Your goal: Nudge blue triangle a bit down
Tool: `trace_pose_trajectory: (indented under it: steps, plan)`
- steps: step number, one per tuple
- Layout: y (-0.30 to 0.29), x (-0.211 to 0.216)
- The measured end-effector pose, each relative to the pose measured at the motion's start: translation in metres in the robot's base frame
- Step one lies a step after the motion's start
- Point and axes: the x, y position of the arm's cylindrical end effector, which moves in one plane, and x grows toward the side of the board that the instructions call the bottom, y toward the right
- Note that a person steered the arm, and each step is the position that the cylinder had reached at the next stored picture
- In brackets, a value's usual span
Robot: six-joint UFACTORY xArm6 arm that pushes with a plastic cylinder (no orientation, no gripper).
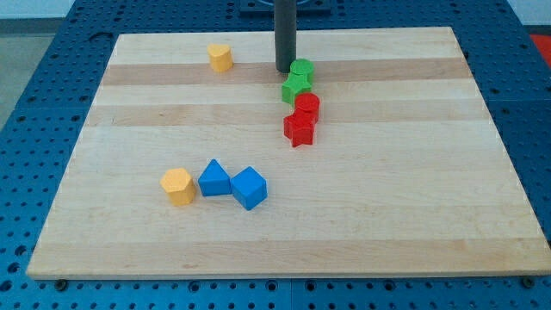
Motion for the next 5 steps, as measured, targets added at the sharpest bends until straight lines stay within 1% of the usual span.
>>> trace_pose_trajectory:
  steps: [3,5]
  plan:
    - [-0.006,0.02]
    - [-0.046,0.011]
